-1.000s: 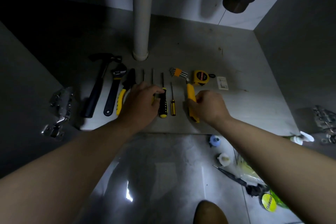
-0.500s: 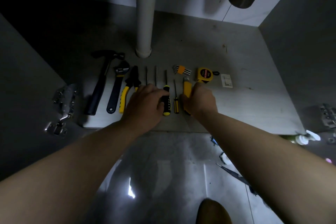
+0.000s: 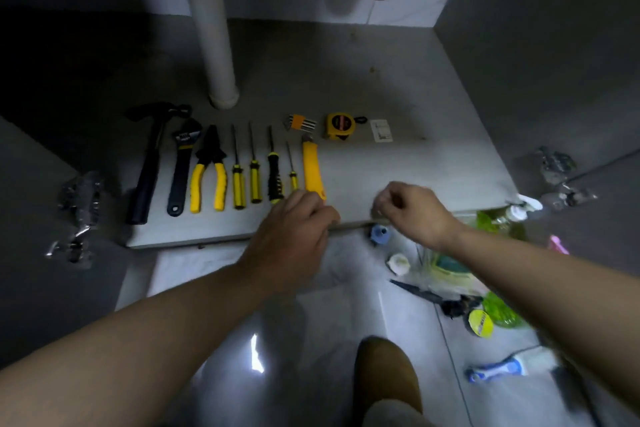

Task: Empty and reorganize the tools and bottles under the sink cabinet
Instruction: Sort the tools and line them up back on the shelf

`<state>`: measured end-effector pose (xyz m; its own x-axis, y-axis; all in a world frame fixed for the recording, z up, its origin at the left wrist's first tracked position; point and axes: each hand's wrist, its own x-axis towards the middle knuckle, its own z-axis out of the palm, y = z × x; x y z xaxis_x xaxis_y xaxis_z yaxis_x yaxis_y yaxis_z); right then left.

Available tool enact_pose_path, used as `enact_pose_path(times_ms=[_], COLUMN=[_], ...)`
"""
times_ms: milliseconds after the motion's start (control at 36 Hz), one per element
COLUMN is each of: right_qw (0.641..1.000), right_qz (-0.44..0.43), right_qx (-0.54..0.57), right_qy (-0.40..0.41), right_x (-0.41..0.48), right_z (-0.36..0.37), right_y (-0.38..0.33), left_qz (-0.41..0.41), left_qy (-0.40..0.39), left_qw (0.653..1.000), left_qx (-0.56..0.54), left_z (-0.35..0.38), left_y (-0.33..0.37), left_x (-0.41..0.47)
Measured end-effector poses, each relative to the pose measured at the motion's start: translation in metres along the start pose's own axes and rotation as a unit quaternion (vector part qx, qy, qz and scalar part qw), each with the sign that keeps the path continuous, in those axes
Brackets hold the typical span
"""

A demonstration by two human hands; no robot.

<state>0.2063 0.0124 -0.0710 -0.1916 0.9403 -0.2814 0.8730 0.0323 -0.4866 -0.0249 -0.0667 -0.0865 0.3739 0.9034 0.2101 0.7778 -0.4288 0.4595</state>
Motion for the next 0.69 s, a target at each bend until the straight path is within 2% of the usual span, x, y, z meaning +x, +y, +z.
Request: enact_pose_path(times_ms=[167,250,361,500,583,694], right_qw=[0.994,0.994,0.995,0.985,0.975,0.973], right_qz=[0.099,0.109,0.087,0.115,0.098,0.076], right_qx=[-0.034,-0.029,-0.059,-0.126,-0.195,-0.208], right_qy=[-0.029,-0.003,-0.004,-0.029,-0.039,-0.061], right_x=[-0.08,-0.104,-0.113,-0.102,-0.098,-0.098], right_z=[0.039,0.067,0.097,0.111,0.111,0.11], right_y=[0.084,0.104,0.111,0.112,0.113,0.111], left_qz=[-0.001,-0.027,-0.075,-0.133,-0.162,-0.234], left_qy=[-0.178,-0.28,-0.358,-0.383,-0.383,-0.358], left_qw=[0.982,0.957,0.927,0.908,0.901,0.886], left_qx=[-0.068,-0.076,-0.089,-0.109,-0.129,-0.18], left_z=[0.042,0.06,0.077,0.091,0.096,0.101], left_y=[0.044,0.052,0.05,0.049,0.053,0.06], left_x=[-0.013,-0.022,-0.034,-0.04,-0.04,-0.038])
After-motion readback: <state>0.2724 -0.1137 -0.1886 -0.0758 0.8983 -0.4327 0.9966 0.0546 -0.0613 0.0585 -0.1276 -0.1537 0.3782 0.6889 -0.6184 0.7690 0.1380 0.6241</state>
